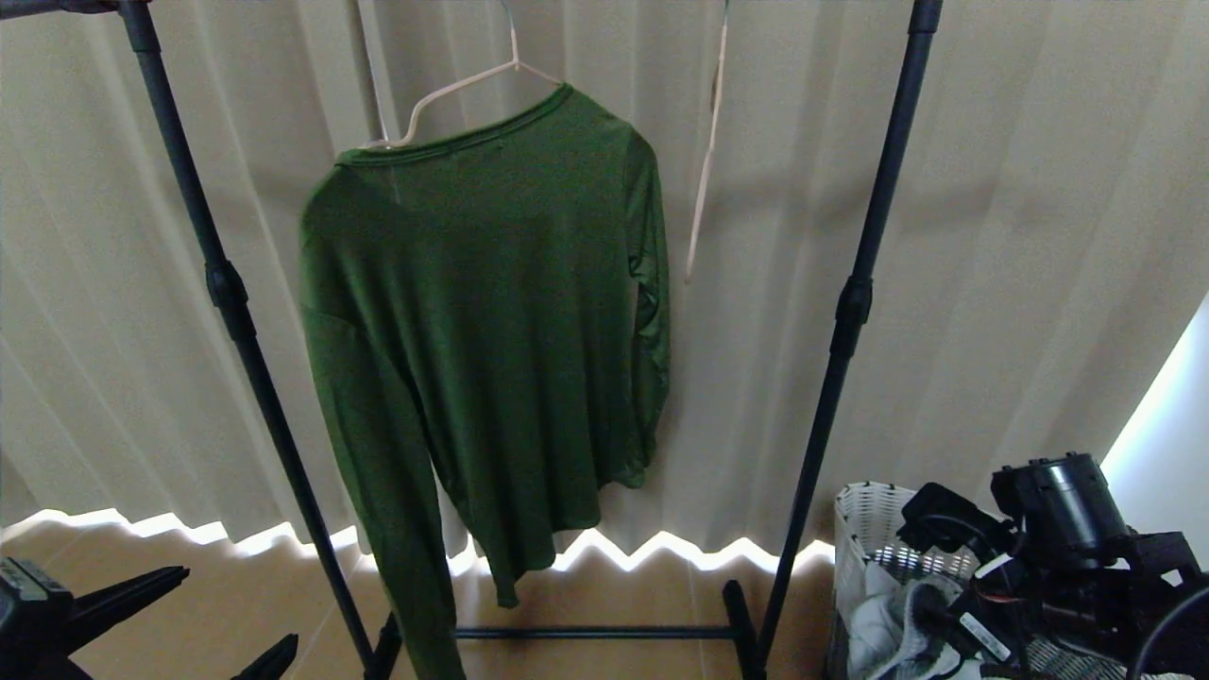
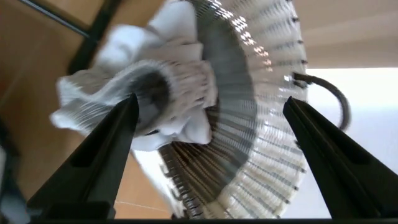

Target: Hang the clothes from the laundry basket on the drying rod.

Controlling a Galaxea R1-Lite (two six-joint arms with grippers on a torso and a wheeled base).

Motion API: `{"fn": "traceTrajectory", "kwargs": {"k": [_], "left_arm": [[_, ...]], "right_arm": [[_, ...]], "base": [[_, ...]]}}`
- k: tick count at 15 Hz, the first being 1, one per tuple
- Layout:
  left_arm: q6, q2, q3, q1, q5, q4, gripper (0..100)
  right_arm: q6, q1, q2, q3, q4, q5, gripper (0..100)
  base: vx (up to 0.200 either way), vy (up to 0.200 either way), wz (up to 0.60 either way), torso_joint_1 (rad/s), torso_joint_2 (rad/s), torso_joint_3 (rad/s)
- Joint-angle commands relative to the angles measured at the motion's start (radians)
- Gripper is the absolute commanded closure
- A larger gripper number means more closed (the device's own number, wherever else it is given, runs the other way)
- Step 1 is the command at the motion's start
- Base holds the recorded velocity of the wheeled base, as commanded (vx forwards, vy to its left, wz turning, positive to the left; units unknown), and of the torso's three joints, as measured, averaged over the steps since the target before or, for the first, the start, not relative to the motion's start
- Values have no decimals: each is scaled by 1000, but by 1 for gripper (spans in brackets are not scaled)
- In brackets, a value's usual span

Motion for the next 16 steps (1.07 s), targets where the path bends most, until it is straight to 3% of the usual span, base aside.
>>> {"fn": "traceTrajectory", "kwargs": {"k": [1, 3, 4, 9, 11, 14, 16], "left_arm": [[2, -2, 6, 0, 0, -2, 0], [0, -3, 10, 3, 0, -2, 0], [0, -12, 11, 3, 0, -2, 0], [6, -8, 5, 3, 0, -2, 0], [6, -11, 2, 3, 0, -3, 0], [-18, -11, -1, 6, 0, -3, 0], [-29, -8, -1, 7, 0, -3, 0]], "right_arm": [[-1, -3, 51, -37, 1, -37, 0], [-4, -3, 60, -47, 1, -39, 0], [-4, -4, 72, -58, 0, -39, 100], [1, -6, 49, -55, -2, -37, 100], [7, -14, -34, -46, -2, -28, 100], [13, -15, -227, -115, 0, 68, 100], [36, -15, -314, -150, -2, 87, 100]], "base": [[0, 0, 0, 0, 0, 0], [0, 0, 0, 0, 0, 0], [0, 0, 0, 0, 0, 0], [0, 0, 0, 0, 0, 0], [0, 0, 0, 0, 0, 0], [0, 0, 0, 0, 0, 0], [0, 0, 0, 0, 0, 0]]}}
